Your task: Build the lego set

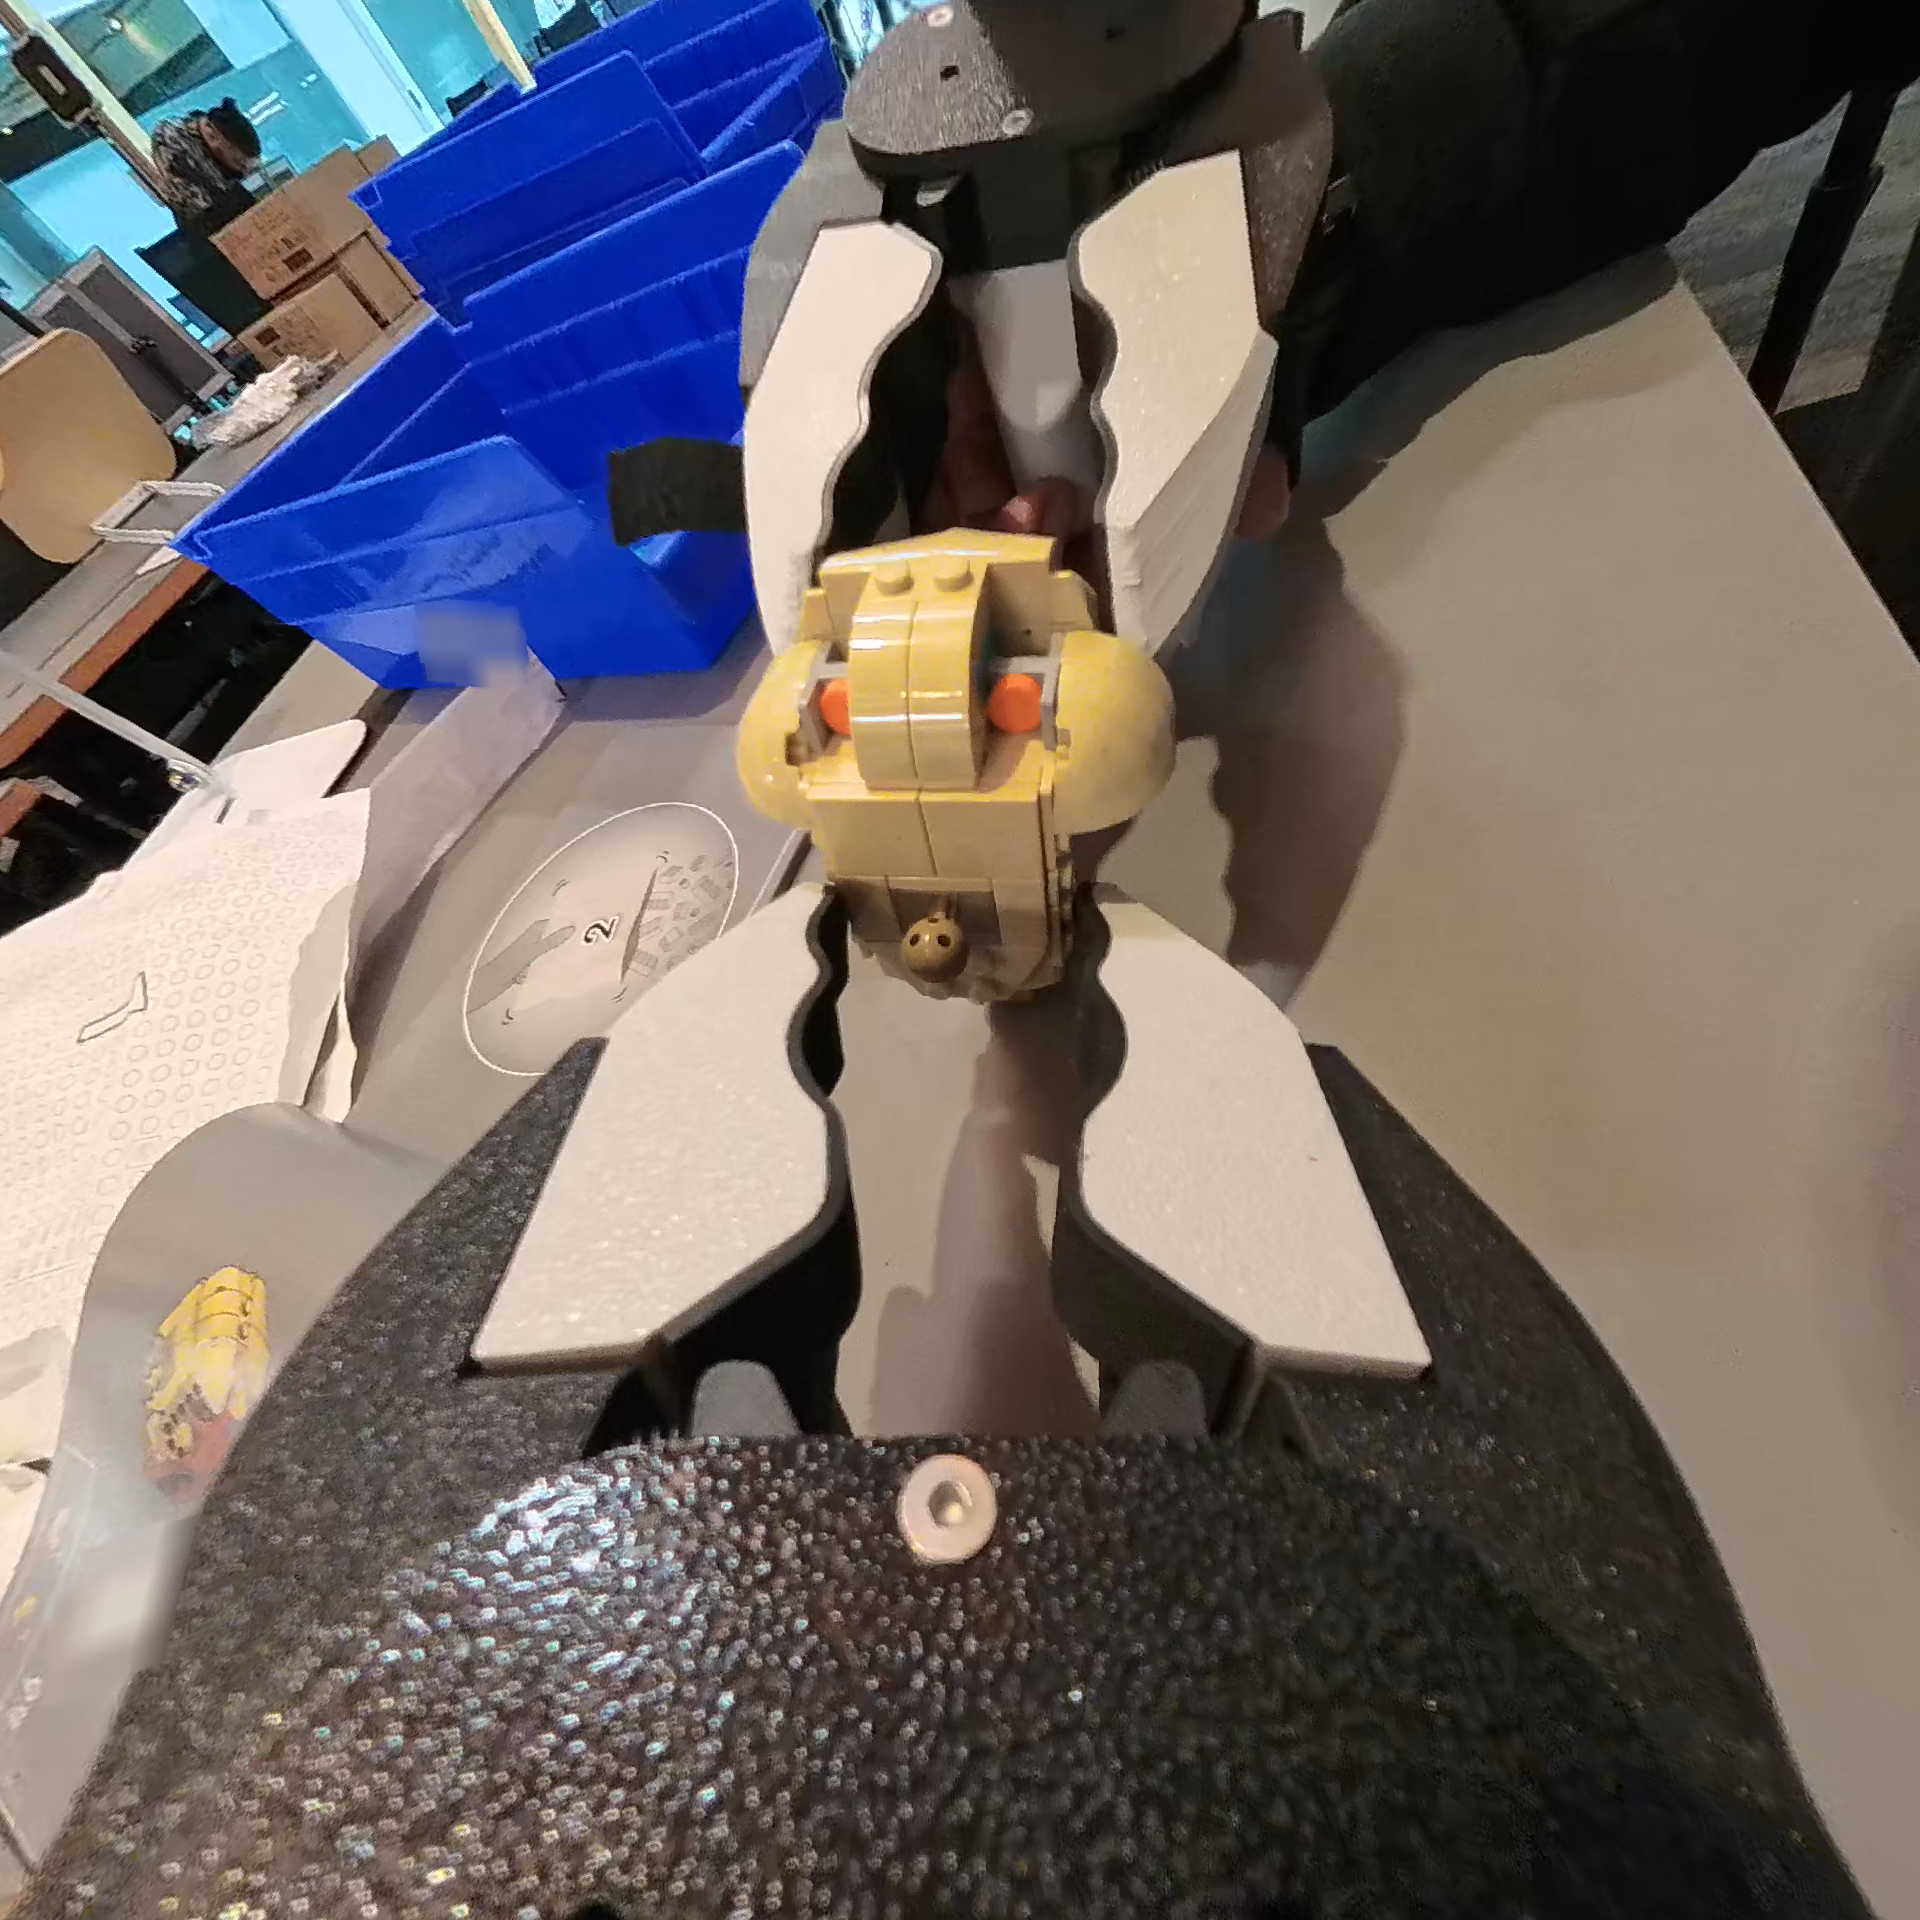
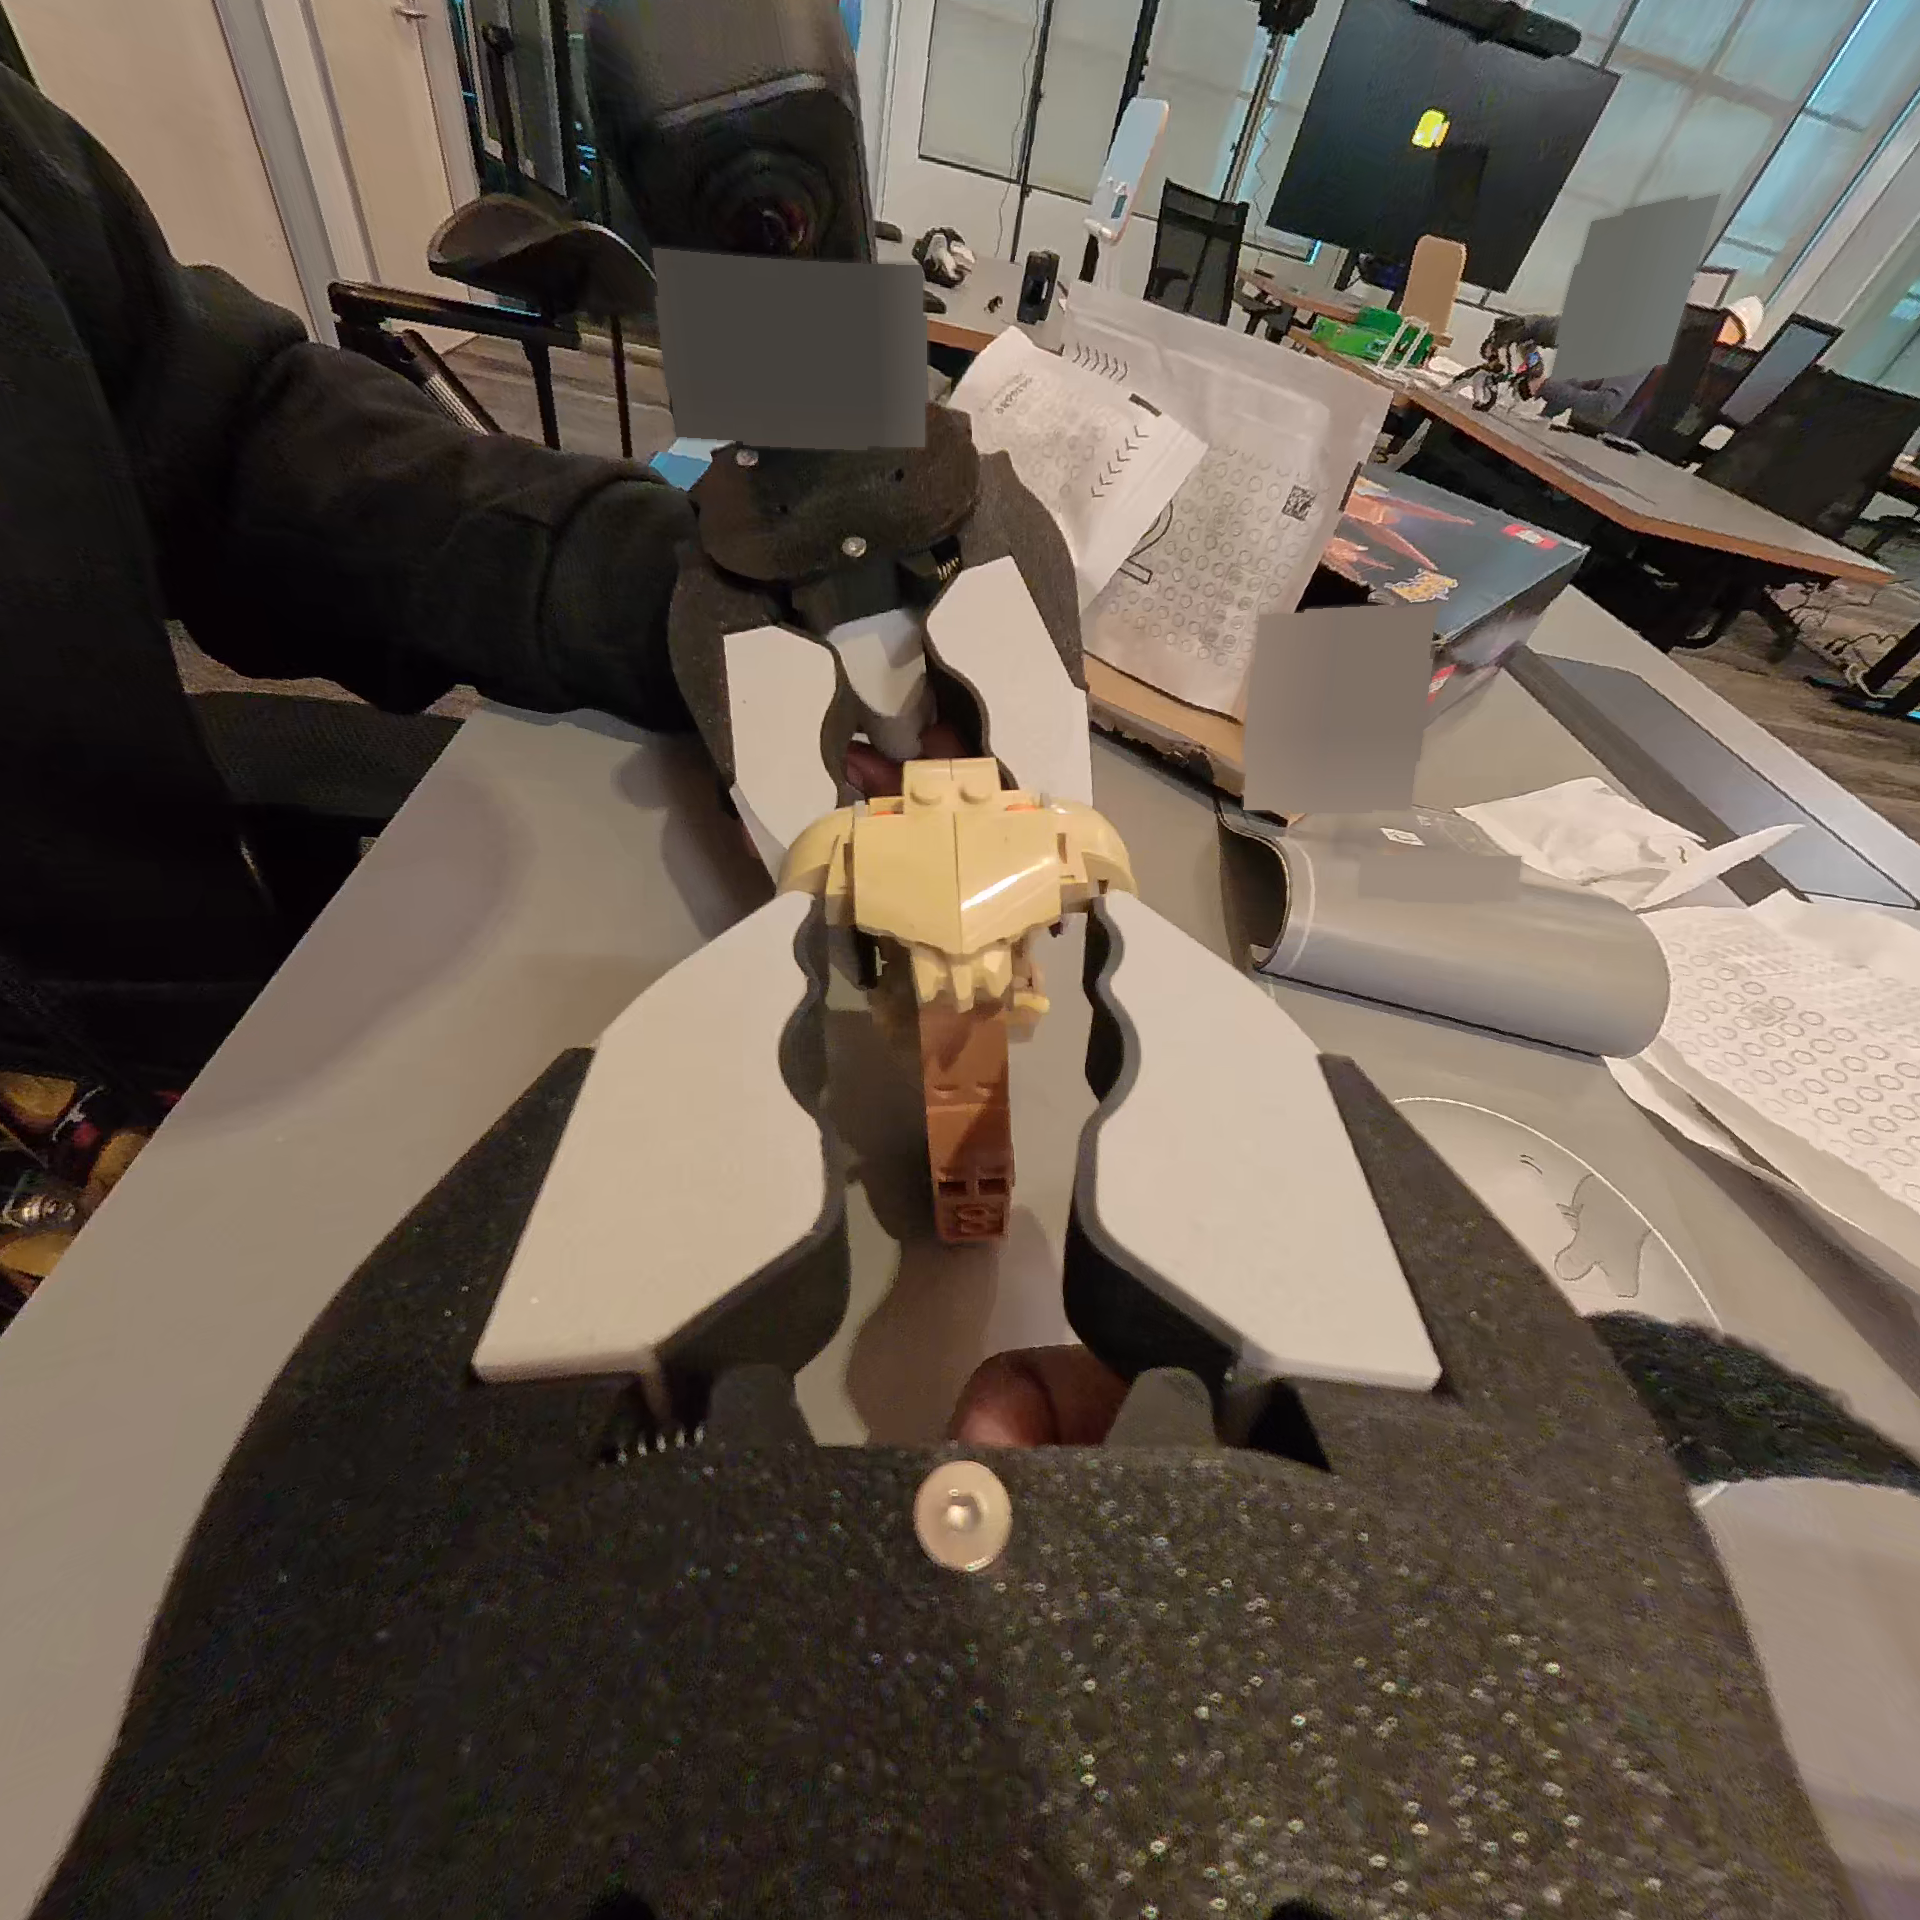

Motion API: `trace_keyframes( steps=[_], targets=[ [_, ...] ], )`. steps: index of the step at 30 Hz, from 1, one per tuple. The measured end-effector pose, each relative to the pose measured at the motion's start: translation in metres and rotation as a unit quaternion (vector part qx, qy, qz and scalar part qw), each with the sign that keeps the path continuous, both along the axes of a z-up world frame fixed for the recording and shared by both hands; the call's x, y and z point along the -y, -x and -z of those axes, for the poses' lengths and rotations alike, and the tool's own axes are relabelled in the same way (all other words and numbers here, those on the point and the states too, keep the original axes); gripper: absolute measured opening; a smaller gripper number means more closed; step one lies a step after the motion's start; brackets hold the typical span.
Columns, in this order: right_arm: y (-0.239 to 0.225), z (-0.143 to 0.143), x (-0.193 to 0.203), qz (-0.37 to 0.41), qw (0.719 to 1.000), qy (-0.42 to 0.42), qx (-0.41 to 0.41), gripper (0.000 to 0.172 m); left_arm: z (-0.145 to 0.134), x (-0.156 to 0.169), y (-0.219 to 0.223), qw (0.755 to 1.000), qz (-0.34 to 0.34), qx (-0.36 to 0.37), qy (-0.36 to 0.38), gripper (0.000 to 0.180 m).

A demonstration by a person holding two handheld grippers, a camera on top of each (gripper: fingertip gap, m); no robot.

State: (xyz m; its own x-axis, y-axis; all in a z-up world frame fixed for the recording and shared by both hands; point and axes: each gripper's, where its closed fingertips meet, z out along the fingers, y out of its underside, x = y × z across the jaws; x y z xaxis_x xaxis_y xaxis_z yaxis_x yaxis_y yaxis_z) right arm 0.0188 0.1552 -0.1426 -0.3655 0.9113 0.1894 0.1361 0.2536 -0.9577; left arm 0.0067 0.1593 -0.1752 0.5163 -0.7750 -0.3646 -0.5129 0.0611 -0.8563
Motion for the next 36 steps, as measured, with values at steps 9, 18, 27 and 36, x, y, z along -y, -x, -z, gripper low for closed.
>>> trace_keyframes(
  steps=[9, 18, 27, 36],
  targets=[
    [-0.001, 0.001, 0.0, -0.002, 1.0, 0.024, 0.007, 0.046, 0.0, 0.0, -0.001, 1.0, -0.002, -0.013, 0.009, 0.041],
    [-0.001, 0.001, -0.001, -0.002, 0.999, 0.035, 0.012, 0.045, 0.0, 0.0, 0.0, 1.0, -0.005, -0.017, 0.013, 0.041],
    [0.001, 0.004, -0.006, 0.02, 0.999, 0.045, 0.021, 0.049, 0.0, -0.003, 0.003, 0.999, -0.02, -0.022, 0.029, 0.041],
    [-0.022, 0.017, -0.027, 0.046, 0.997, 0.043, 0.055, 0.058, -0.006, -0.012, 0.018, 0.985, -0.044, -0.134, 0.099, 0.041]
  ],
)
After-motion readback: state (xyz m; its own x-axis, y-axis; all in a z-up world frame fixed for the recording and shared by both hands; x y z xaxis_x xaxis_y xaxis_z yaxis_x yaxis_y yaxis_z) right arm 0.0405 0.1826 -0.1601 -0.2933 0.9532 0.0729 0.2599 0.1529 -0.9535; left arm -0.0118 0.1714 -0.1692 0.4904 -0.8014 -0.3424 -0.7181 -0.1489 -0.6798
